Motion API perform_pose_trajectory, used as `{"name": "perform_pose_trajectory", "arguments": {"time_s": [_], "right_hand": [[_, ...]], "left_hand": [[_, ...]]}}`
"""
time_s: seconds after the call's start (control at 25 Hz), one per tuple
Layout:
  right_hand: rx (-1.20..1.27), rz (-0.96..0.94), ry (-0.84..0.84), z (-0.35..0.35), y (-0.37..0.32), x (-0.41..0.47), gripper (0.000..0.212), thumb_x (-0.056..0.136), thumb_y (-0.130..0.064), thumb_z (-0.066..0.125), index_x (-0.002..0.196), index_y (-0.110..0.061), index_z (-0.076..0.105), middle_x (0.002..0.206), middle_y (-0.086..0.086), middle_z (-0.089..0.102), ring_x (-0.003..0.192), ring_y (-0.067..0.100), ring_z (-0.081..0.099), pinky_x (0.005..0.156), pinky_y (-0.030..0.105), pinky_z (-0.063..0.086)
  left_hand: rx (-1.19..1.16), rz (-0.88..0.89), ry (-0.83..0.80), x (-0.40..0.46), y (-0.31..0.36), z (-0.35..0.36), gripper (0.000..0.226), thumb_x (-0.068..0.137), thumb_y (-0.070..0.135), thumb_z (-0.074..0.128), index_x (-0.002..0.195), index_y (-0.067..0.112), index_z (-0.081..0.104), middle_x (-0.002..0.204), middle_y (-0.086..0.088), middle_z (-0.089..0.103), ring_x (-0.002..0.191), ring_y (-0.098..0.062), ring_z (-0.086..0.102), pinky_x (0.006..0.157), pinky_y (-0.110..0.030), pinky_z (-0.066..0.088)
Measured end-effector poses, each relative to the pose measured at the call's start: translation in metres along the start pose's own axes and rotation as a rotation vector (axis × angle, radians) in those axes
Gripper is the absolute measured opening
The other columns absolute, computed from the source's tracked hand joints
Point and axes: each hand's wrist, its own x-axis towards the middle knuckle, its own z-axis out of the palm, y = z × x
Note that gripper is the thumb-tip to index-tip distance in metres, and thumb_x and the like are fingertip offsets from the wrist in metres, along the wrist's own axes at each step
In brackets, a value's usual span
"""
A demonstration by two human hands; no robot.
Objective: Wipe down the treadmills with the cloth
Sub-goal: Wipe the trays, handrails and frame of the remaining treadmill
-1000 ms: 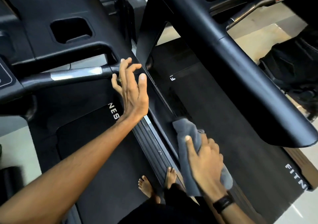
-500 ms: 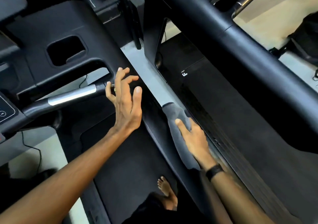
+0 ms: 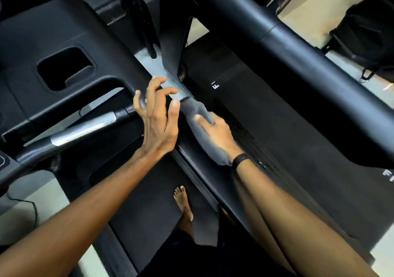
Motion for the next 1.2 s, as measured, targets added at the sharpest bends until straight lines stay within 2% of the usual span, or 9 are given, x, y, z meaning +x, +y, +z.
{"name": "perform_pose_trajectory", "arguments": {"time_s": [0.08,0.16,0.28,0.4,0.52,0.8,0.88,1.04,1.2], "right_hand": [[0.178,0.153,-0.071,-0.007,0.034,0.004,0.09,0.066,-0.082,0.052,0.124,-0.014,0.064,0.122,0.006,0.067,0.115,0.028,0.062,0.101,0.039,0.048],[0.212,0.206,0.005,-0.013,0.037,-0.027,0.086,0.064,-0.082,0.055,0.118,-0.015,0.066,0.119,0.006,0.068,0.118,0.029,0.062,0.103,0.04,0.047],[-0.058,0.255,0.136,-0.025,0.027,-0.084,0.049,0.093,-0.066,0.046,0.122,-0.029,0.06,0.109,-0.002,0.062,0.107,0.027,0.059,0.095,0.042,0.045],[-0.515,0.129,0.394,0.011,-0.014,-0.104,0.054,0.095,-0.067,0.029,0.124,-0.029,0.054,0.112,0.003,0.059,0.106,0.029,0.054,0.093,0.048,0.043],[-0.623,-0.034,0.511,0.057,-0.064,-0.061,0.055,0.095,-0.069,0.028,0.118,-0.026,0.055,0.106,0.004,0.056,0.099,0.029,0.053,0.085,0.047,0.042],[0.14,0.223,0.044,0.006,-0.022,0.013,0.039,0.096,-0.058,0.053,0.106,-0.023,0.064,0.108,0.003,0.066,0.115,0.028,0.063,0.093,0.037,0.048],[0.052,0.23,0.108,0.0,-0.009,-0.018,0.038,0.096,-0.061,0.049,0.106,-0.027,0.062,0.103,0.001,0.066,0.109,0.03,0.063,0.093,0.039,0.048],[-0.512,0.165,0.378,0.027,-0.04,-0.069,0.062,0.09,-0.071,0.024,0.124,-0.028,0.054,0.116,0.005,0.058,0.113,0.031,0.052,0.096,0.048,0.038],[-0.359,0.008,0.258,0.042,-0.083,0.004,0.055,0.092,-0.071,0.033,0.121,-0.03,0.054,0.117,0.003,0.058,0.113,0.028,0.051,0.094,0.047,0.038]], "left_hand": [[-0.005,0.047,-0.074,0.009,-0.008,-0.003,0.031,0.1,0.027,0.037,0.11,0.011,0.061,0.14,-0.006,0.049,0.132,0.015,0.029,0.12,-0.052,0.004],[-0.03,0.085,-0.105,0.026,-0.024,-0.025,0.027,0.101,0.027,0.04,0.106,0.012,0.063,0.133,-0.004,0.055,0.132,0.0,0.041,0.119,-0.051,0.013],[-0.035,0.118,-0.157,0.034,-0.046,-0.047,0.017,0.101,0.018,0.049,0.098,0.012,0.065,0.115,-0.001,0.063,0.124,-0.01,0.051,0.118,-0.046,0.02],[-0.045,0.138,-0.207,0.03,-0.056,-0.049,0.016,0.1,0.016,0.052,0.097,0.012,0.067,0.114,-0.002,0.063,0.118,-0.011,0.053,0.118,-0.04,0.019],[-0.032,0.177,-0.239,0.043,-0.06,-0.049,0.021,0.1,0.02,0.05,0.097,0.01,0.068,0.114,-0.002,0.063,0.116,-0.012,0.054,0.117,-0.038,0.018],[0.113,0.218,-0.384,0.083,-0.07,-0.036,0.034,0.101,0.033,0.041,0.101,0.011,0.066,0.117,-0.003,0.059,0.113,-0.015,0.055,0.12,-0.042,0.016],[0.135,0.202,-0.393,0.093,-0.074,-0.036,0.035,0.102,0.034,0.039,0.101,0.011,0.065,0.119,-0.003,0.058,0.113,-0.014,0.053,0.12,-0.038,0.015],[0.16,0.178,-0.402,0.113,-0.082,-0.034,0.028,0.103,0.027,0.047,0.101,0.008,0.066,0.121,-0.005,0.059,0.11,-0.003,0.037,0.115,-0.035,0.021],[0.245,0.245,-0.487,0.12,-0.086,-0.018,0.042,0.101,0.036,0.037,0.099,0.007,0.067,0.124,-0.008,0.059,0.117,-0.015,0.043,0.115,-0.037,0.022]]}}
